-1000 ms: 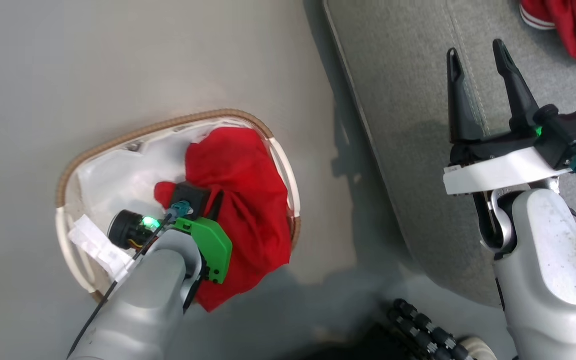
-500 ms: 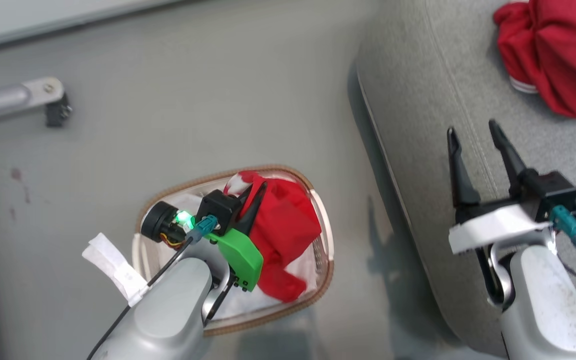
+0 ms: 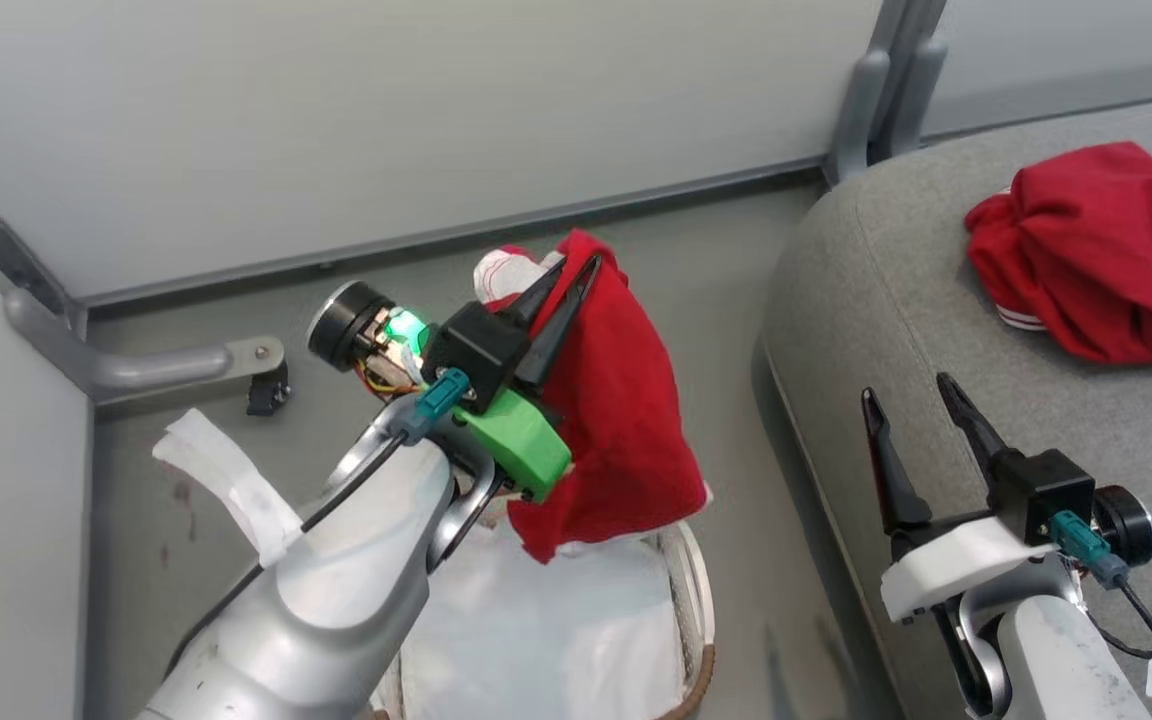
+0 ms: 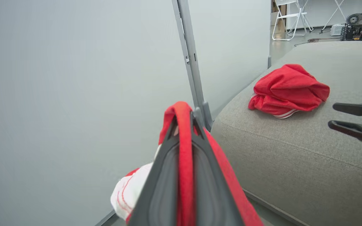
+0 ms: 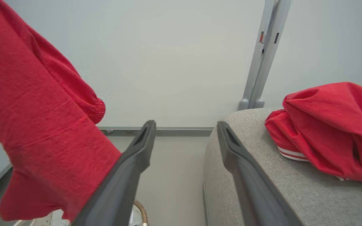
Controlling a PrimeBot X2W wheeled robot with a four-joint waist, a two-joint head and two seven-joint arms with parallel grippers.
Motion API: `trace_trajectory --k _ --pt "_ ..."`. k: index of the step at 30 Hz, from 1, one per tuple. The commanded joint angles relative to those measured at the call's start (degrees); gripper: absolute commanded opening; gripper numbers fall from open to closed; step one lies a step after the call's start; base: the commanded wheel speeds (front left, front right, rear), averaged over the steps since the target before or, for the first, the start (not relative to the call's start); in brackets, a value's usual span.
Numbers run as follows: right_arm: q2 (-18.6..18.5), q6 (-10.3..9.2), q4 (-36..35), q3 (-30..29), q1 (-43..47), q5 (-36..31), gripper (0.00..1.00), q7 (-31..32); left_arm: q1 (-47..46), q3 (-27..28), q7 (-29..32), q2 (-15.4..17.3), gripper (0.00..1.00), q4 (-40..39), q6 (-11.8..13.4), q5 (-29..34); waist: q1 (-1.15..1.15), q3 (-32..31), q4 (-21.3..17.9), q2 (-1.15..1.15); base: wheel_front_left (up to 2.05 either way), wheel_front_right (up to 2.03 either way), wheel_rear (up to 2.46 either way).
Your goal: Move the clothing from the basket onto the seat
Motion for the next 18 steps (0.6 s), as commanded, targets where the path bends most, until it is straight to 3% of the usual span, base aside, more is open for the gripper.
trace_trajectory --k 1,18 --pt "-0.2 -0.06 0.1 0.2 1.1 -0.4 1.0 -0.1 -1.5 -0.2 -0.2 0.4 0.0 -0.5 -0.1 0.7 0.0 -5.3 1.6 0.0 0.0 0.0 0.0" --pt "-0.2 -0.06 0.6 6.3 2.1 0.9 1.0 -0.1 -14.9 -2.2 -0.1 0.7 0.0 -1.4 -0.1 -0.3 0.0 -8.1 0.4 0.0 0.0 0.0 0.0"
